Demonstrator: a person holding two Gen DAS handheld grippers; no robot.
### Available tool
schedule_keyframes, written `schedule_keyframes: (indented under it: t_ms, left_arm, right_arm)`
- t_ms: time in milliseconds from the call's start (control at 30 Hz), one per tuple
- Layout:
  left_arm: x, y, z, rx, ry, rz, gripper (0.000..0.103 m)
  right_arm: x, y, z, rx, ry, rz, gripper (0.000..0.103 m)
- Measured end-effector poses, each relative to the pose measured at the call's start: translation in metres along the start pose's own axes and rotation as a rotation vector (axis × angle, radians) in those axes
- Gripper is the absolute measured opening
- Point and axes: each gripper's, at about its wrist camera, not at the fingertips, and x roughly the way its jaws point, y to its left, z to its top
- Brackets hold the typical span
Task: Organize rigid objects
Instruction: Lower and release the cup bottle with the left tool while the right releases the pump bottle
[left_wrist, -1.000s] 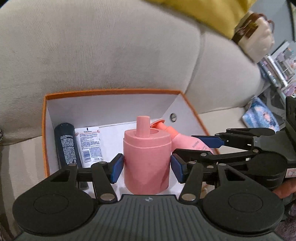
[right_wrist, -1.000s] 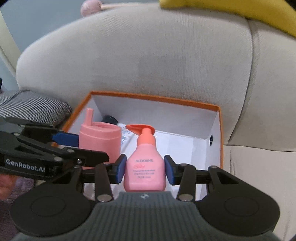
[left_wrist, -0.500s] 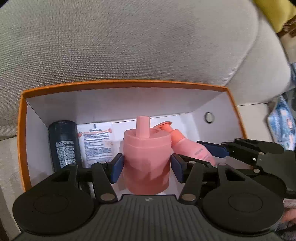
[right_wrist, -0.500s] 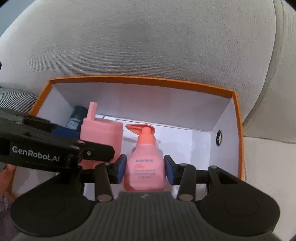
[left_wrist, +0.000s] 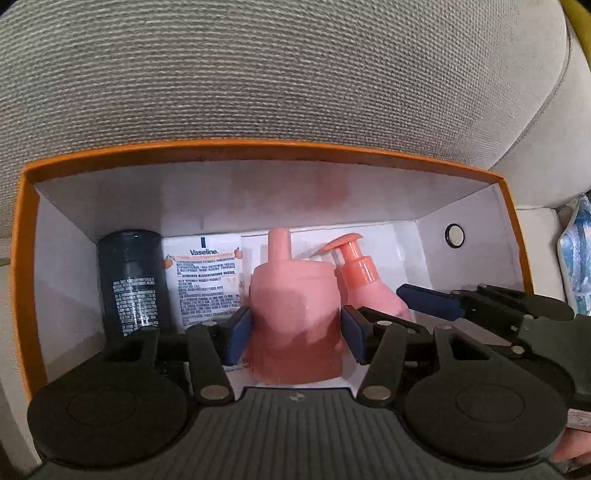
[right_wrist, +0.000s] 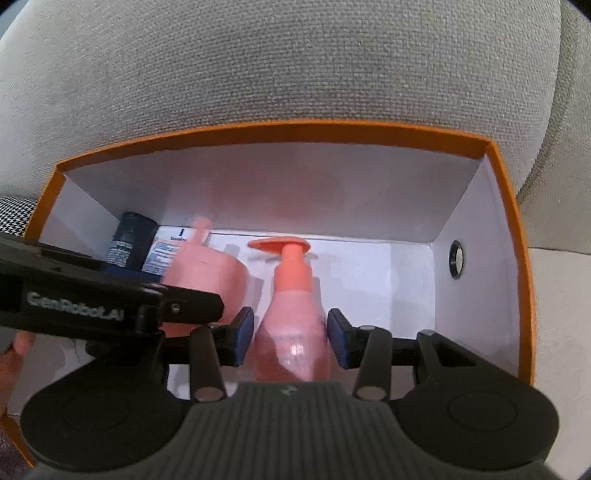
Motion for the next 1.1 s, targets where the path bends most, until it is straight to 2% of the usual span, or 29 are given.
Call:
schedule_keyframes:
  t_ms: [133,333,467,533,600,633,700,800,1033,1100]
  left_arm:
    - [-0.012,0.003,-0.008,0.018,-0.019,-0.031,0.064]
    - [-0.030,0.000,-0.028,0.138,-0.026,-0.052,0.064]
    - [-0.026,-0.012,-0.032,0.231,-0.013,-0.023,0.064]
    - [-0.021,-0.015,-0.036,0.269,-0.002,0.005,0.060]
    - [-0.018,-0.018,-0.038,0.287,0.001,0.014,0.054]
    - [-0.020,-0.017,-0.038,0.293,-0.002,0.017,0.051]
    - [-0.020,-0.018,-0.039,0.310,-0.012,0.026,0.043]
    - [-0.015,-0.017,-0.040,0.324,-0.027,0.031,0.039]
    - [-0.022,-0.017,-0.041,0.371,-0.069,0.103,0.038]
    - [-0.025,-0.016,-0.040,0.376,-0.075,0.098,0.038]
  right_arm:
    - [-0.009,-0.001,0.001,-0.050,0.002,0.018,0.051]
    - [-0.016,0.006,-0.012,-0.166,0.060,0.034,0.056]
    - [-0.011,0.015,-0.021,-0.256,0.079,0.004,0.057]
    - [-0.003,0.019,-0.021,-0.278,0.079,-0.023,0.056]
    - [0.006,0.022,-0.021,-0.287,0.090,-0.025,0.054]
    - [0.008,0.022,-0.020,-0.277,0.095,-0.016,0.047]
    - [0.012,0.021,-0.018,-0.260,0.089,-0.005,0.045]
    - [0.013,0.022,-0.019,-0.264,0.067,-0.001,0.045]
    - [0.011,0.035,-0.015,-0.345,0.028,0.004,0.045]
    - [0.009,0.040,-0.017,-0.369,0.021,0.008,0.045]
